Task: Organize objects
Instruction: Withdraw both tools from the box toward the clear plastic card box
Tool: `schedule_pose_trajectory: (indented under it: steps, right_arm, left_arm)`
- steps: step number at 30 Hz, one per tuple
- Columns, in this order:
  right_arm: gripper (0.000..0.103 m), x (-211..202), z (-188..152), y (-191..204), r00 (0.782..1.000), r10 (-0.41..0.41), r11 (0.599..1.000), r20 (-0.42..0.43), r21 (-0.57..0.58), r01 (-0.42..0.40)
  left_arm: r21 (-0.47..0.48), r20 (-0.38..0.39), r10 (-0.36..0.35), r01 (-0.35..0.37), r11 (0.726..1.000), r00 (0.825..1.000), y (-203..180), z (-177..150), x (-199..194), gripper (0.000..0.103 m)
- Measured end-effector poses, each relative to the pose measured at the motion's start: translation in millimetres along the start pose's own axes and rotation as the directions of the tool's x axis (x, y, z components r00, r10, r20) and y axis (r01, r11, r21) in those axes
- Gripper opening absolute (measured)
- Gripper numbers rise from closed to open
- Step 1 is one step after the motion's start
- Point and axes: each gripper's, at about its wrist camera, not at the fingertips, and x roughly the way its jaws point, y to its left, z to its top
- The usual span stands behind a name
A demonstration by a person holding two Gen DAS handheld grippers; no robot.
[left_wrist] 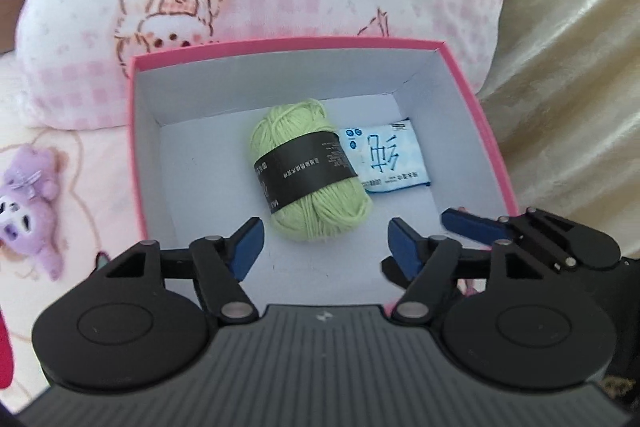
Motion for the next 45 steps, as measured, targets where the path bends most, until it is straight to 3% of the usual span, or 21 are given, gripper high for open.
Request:
schedule_pose_trajectory:
  steps: [3,6,10,21,26,35,40,45]
  right_arm:
    - [0.065,-15,-2,6,0.997,-0.073,0.997,0.0,-0.03,0.073]
    - [0.065,-29,-3,14,0.998,-0.055,0.997,0.009,-0.051,0.055]
    - [0.068,-44,-5,29,0.999,-0.038,0.995,0.012,-0.094,0.039]
    - [0.07,-83,-19,66,1.0,-0.023,0.985,-0.011,-0.174,0.02]
    - [0.078,-101,-25,81,1.0,-0.013,0.981,0.016,-0.194,0.015]
    - [0.078,-121,-26,104,0.997,0.071,0.977,0.006,-0.201,-0.068]
    - [0.079,-116,-23,112,0.981,0.191,0.97,-0.033,-0.148,-0.194]
    - [0.082,-110,-24,130,0.973,0.227,0.955,-0.05,-0.185,-0.232]
  left_arm:
    - [0.038,-0.005,-0.008,0.008,0.999,1.0,4,-9,-24,0.068]
    - [0.055,-0.017,0.02,-0.019,0.998,1.0,5,-20,-47,0.068]
    - [0.043,-0.078,-0.013,0.017,0.999,0.997,4,-34,-72,0.068]
    - [0.058,-0.054,0.018,-0.015,0.998,0.998,4,-65,-123,0.071]
    - [0.069,-0.041,0.04,-0.037,0.997,0.998,7,-73,-135,0.071]
    - [0.044,-0.044,0.088,-0.086,0.995,0.995,33,-93,-173,0.072]
    - [0.03,-0.027,0.13,-0.129,0.991,0.991,51,-105,-198,0.072]
    - [0.034,0.0,0.162,-0.162,0.986,0.987,65,-113,-215,0.075]
